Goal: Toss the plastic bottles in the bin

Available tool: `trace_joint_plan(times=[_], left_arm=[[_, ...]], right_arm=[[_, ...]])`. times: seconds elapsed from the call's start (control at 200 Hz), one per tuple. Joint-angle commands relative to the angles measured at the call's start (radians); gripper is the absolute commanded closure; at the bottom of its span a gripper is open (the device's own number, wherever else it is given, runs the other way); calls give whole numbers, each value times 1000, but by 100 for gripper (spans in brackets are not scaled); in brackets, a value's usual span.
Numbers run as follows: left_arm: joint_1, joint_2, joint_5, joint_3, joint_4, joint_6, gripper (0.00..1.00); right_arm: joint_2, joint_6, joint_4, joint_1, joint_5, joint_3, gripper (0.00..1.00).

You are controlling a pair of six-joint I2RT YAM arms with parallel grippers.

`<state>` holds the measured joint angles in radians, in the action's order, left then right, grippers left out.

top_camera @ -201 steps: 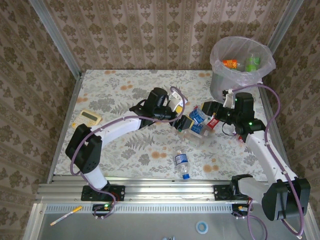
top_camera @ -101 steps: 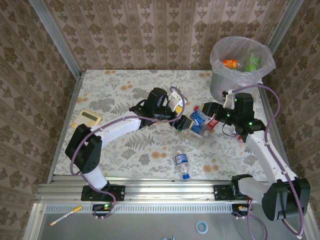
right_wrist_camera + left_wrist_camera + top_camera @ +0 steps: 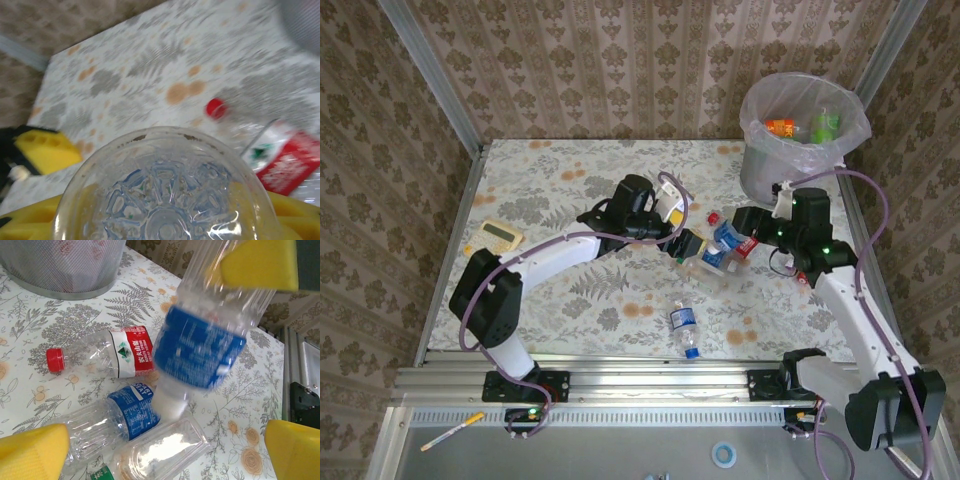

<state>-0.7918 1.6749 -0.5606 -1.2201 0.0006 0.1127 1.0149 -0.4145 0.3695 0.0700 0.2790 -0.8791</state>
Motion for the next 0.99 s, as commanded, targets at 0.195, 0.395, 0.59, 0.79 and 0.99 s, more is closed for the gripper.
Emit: trace_joint_plan(times=[0.195,0.395,0.59,0.79,0.99], left_arm=[[20,-41,36,35,-5,23,0],[21,-23,45,22,-7,33,0],[20,4,41,9,-3,39,0],[22,23,39,-6,-9,35,0],[29,35,35,-7,-9,35,0]], right_arm=[[-220,267,-170,1,-496,-57,64],[-344,408,-651,4,-549,79,67],[-281,539,-861,3,-527,40,68],[-202,610,-1026,4,-497,8,68],[-138,638,-1081,3,-454,-28,67]])
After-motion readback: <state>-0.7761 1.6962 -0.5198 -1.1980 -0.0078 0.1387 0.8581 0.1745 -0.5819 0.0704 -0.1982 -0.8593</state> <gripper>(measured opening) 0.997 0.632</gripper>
